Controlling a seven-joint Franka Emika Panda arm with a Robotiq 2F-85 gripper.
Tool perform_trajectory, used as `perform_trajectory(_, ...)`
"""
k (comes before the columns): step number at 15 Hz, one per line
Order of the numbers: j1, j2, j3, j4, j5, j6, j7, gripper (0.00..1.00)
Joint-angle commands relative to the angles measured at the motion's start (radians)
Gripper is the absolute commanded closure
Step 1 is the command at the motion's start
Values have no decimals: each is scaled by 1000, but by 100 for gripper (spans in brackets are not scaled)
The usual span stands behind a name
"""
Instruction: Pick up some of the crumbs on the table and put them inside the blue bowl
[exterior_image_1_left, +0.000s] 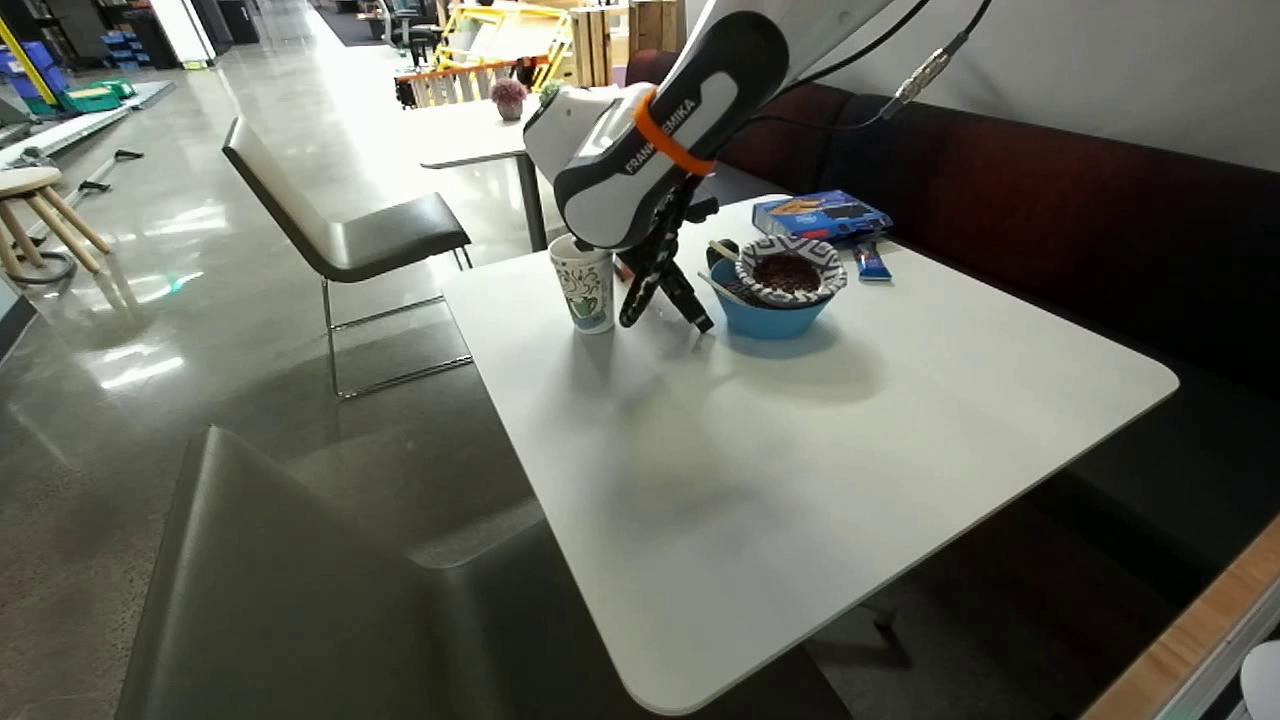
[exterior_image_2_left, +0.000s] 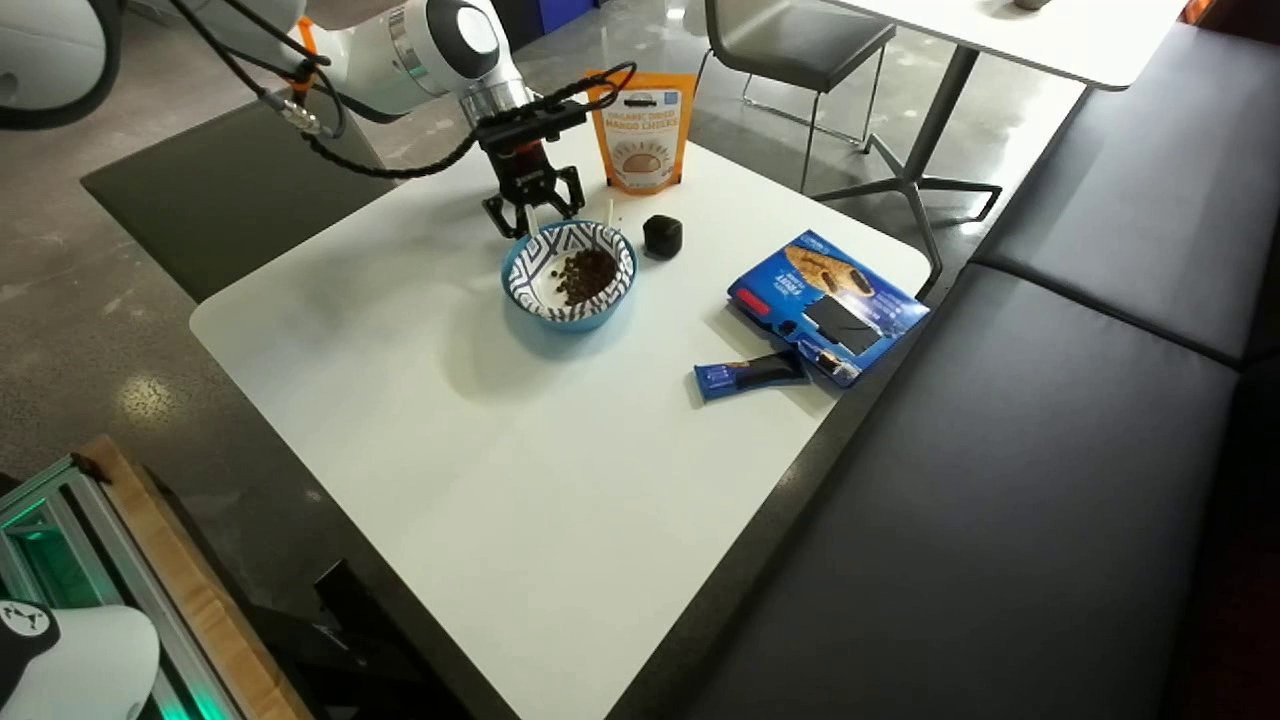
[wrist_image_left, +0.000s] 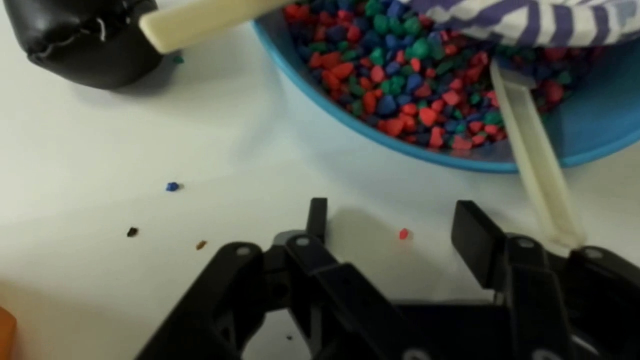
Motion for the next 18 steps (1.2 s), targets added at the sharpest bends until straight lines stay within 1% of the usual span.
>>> perform_trajectory(1, 6, 32, -2, 35, -8, 7, -22, 40)
perform_trajectory(3, 5, 30, -2, 34, -7, 10, -23, 50)
perform_trajectory(4, 4, 28, -1, 33, -6, 12, -24, 62)
perform_trajectory(5, 4, 26, -1, 30, -5, 14, -24, 62)
perform_trajectory(6, 4, 23, 0, 25, -4, 14, -24, 66)
perform_trajectory(7, 4, 20, -1, 22, -4, 15, -22, 73)
perform_trajectory(8, 3, 16, 1, 15, -2, 17, -21, 76)
perform_trajectory(10, 2, 5, 1, -5, 0, 25, -11, 71)
perform_trajectory(11, -1, 0, 4, -16, 3, 30, -9, 74)
perform_trajectory(12, -3, -4, 6, -23, 7, 34, -6, 74)
perform_trajectory(15, -13, -14, 15, -46, 18, 56, -5, 89)
perform_trajectory(16, -14, -17, 15, -53, 18, 63, -3, 100)
perform_trajectory(18, -18, -25, 20, -66, 23, 73, -4, 100)
